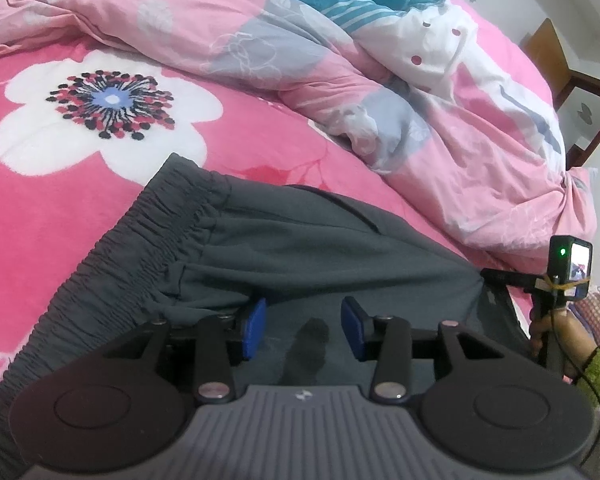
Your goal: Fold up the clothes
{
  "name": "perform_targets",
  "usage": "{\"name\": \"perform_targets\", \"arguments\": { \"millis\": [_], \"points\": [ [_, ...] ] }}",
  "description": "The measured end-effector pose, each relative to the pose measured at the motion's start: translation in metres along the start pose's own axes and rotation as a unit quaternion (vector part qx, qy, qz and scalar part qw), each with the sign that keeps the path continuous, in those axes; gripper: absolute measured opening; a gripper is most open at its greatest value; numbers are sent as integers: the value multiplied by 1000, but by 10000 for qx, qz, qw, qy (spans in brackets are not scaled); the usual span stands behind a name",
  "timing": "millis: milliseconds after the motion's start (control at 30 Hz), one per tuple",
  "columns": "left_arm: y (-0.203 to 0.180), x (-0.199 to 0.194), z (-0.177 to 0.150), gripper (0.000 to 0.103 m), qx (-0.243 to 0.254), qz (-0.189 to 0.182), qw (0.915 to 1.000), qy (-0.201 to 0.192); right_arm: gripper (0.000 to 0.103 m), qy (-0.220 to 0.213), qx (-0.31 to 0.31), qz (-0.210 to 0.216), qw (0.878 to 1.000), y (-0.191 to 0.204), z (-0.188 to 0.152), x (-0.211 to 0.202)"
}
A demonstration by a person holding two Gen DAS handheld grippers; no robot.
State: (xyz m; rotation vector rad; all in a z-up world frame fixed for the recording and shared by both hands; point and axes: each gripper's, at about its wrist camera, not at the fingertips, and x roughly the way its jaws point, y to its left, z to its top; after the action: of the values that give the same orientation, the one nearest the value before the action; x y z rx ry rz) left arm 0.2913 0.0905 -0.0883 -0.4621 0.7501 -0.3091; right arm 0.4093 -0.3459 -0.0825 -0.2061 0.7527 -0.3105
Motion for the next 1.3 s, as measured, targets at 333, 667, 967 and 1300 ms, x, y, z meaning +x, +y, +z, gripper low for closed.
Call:
{"name": "perform_targets", "arguments": {
  "millis": [333,667,967,1300],
  "points": [
    [3,-3,2,45,-197,-67,9998,-8,18,-115,1516,484,9872,-78,-22,-70],
    [7,-4,5,45,-296,-41,9995,-95,20,772,1656,608,9813,-94,-79,-81],
    [8,-5,6,46,-398,-72,9991,-88,33,917,3242,881,9374,-160,-140,-151],
    [-9,-35,-11,50,2,-206,9997,-133,48,503,3918,2272,8901,-132,-265,-338]
  ]
}}
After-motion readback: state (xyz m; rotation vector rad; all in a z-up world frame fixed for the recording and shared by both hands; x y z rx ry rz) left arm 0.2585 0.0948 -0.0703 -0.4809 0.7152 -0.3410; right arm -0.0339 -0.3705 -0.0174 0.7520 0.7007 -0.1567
